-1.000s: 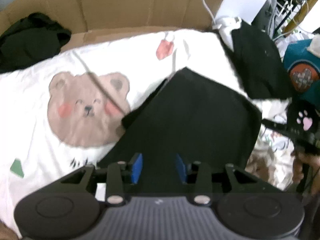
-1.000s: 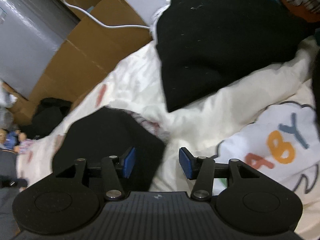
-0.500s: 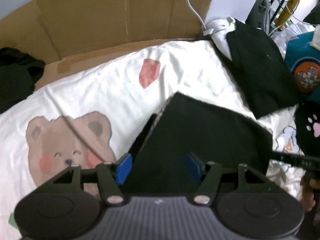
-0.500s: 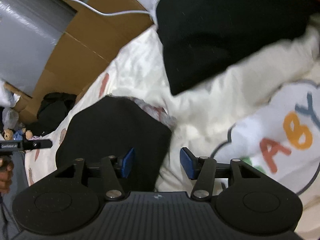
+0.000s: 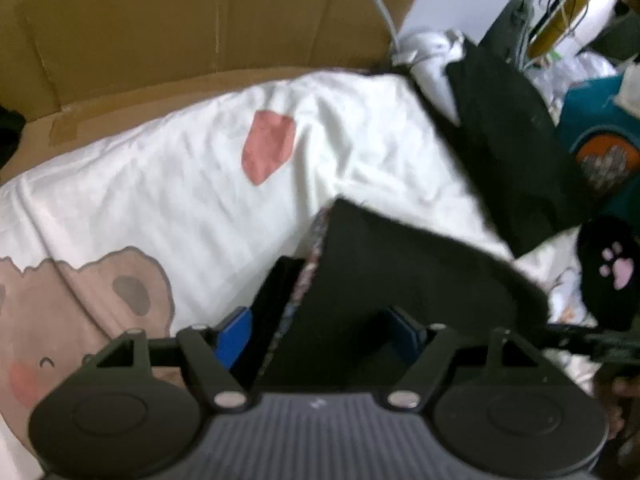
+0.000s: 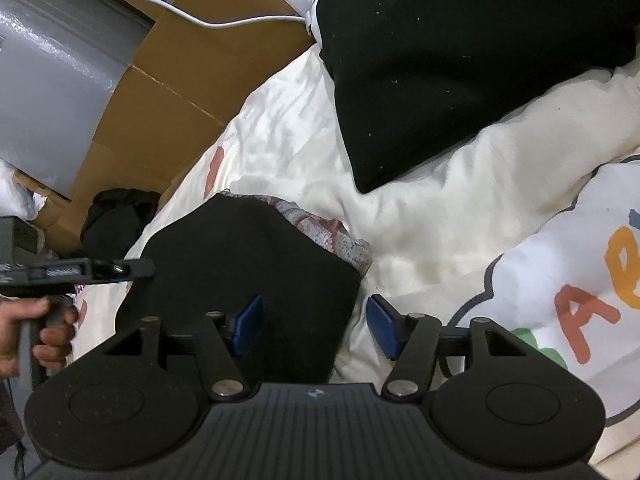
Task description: Fold clothes
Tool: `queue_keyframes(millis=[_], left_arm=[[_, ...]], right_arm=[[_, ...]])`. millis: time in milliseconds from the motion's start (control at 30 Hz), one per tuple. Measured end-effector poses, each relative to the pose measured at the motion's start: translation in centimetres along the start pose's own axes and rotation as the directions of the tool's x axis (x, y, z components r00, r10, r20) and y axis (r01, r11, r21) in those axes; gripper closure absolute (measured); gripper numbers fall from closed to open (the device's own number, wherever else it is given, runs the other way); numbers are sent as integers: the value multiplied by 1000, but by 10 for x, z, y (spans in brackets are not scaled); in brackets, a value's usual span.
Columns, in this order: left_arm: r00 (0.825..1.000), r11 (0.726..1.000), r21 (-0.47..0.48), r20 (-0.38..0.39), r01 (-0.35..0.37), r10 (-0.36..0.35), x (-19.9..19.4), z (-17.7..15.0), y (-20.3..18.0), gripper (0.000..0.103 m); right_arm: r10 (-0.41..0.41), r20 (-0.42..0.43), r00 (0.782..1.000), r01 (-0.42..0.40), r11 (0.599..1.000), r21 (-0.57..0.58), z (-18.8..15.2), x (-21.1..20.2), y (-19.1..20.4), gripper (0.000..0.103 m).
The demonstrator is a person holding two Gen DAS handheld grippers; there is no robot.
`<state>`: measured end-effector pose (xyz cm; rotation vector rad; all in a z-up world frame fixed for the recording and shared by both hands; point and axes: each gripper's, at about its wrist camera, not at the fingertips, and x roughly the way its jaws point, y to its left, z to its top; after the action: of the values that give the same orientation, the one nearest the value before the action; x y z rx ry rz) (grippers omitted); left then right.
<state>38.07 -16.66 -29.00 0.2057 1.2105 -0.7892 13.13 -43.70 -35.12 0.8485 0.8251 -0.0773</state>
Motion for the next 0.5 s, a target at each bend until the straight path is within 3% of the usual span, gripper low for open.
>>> queue_keyframes(millis=[133, 367, 500], left_arm=[[997, 997, -21, -14, 71, -71, 10, -2, 11, 25], [983, 983, 29, -40, 182, -181, 10, -2, 21, 24], [982, 982, 48, -70, 181, -177, 18, -4, 23, 22]], right_arm=[[22, -10, 1000, -22, 1000, -9, -2, 1, 3, 40], [56, -44, 997, -56, 998, -3, -5, 6, 4, 40], [63, -49, 997, -63, 998, 7, -5, 9, 3, 40]])
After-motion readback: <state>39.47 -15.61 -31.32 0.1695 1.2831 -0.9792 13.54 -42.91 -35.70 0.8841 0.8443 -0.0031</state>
